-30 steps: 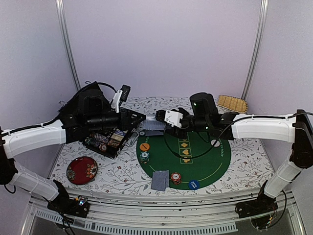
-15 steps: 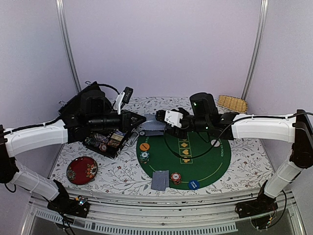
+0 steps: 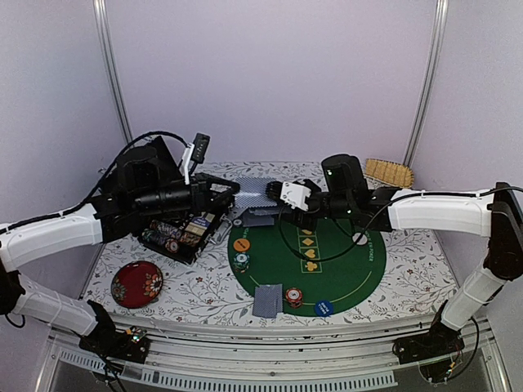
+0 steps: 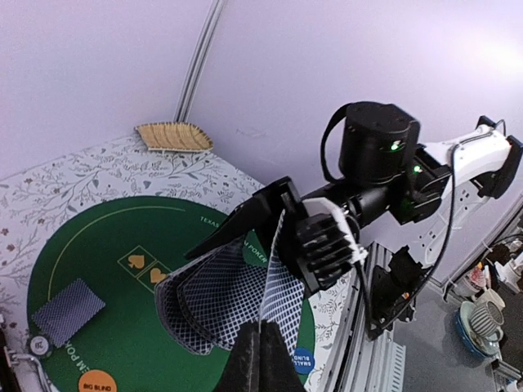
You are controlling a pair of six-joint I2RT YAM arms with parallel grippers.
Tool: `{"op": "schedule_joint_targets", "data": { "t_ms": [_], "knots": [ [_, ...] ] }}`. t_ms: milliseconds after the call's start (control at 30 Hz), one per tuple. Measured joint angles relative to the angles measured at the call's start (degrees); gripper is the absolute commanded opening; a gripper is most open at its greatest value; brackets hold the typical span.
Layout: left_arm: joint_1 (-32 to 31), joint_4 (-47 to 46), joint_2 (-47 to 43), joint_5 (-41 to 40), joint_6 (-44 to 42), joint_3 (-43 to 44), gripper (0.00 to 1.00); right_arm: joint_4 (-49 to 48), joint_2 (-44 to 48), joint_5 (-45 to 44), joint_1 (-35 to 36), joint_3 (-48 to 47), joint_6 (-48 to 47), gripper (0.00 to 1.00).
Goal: Distribute texas hold em gaming equipment
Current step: Pick up the poker card from the face-down deck piles, then flop the poker card into the community card area.
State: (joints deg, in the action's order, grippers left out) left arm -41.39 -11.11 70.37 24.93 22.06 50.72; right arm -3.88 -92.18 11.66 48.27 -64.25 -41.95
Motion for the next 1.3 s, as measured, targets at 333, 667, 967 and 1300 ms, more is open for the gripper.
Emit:
{"op": "schedule_joint_targets", "data": {
  "t_ms": [333,667,967,1300],
  "knots": [
    [6.5,-3.5,1.0,-3.1,-9.1,1.9,0.0,0.4,3.1,1.5,-8.0,5.3,3.6,0.49],
    [7.4,-5.8,23.7,-15.4,-31.5,13.7,0.0,2.1,10.3,-0.4,-14.3,8.5,6.0,0.49],
    [3.9,-18.1,44.1,-13.0,-47.9,18.5,0.0,4.0,13.4,-1.0,-16.5,9.8,6.8,0.49],
    [-4.2,-26.6,59.1,-13.8,-66.1,22.5,0.0,6.1,16.3,-2.2,-17.3,10.3,7.1,0.49]
  ]
}}
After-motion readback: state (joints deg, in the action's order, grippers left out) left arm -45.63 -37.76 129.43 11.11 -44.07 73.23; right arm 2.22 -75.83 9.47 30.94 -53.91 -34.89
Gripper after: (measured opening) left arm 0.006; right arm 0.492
